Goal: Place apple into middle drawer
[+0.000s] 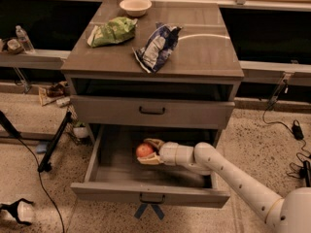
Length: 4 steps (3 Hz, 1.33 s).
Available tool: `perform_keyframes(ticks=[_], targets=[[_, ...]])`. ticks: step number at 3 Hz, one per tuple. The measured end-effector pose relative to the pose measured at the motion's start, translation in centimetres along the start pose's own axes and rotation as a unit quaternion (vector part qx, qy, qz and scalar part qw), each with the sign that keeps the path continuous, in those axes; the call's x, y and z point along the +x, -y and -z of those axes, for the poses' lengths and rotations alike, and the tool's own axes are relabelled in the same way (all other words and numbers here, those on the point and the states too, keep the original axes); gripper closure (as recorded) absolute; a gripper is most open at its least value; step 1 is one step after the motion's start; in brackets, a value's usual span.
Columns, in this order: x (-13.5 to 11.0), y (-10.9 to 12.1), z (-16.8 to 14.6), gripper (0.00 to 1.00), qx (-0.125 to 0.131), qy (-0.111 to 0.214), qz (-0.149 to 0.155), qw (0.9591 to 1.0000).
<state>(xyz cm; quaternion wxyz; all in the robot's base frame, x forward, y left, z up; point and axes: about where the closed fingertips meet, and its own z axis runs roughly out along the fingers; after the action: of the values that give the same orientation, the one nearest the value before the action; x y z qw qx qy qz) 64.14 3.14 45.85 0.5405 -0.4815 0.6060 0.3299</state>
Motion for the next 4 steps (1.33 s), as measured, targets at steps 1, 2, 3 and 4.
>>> perform_keyframes(ticks=[1, 2, 3, 4], targets=[[1.5, -0.8, -2.1, 1.00, -0.024, 0.011, 0.006, 0.9996], [2.7, -1.5, -3.4, 0.82, -0.037, -0.002, 0.004, 0.9993], [3.8, -2.2, -4.4, 0.51, -0.043, -0.024, -0.006, 0.9988], [4.3, -2.6, -4.8, 0.28, -0.047, -0.036, -0.010, 0.9982]])
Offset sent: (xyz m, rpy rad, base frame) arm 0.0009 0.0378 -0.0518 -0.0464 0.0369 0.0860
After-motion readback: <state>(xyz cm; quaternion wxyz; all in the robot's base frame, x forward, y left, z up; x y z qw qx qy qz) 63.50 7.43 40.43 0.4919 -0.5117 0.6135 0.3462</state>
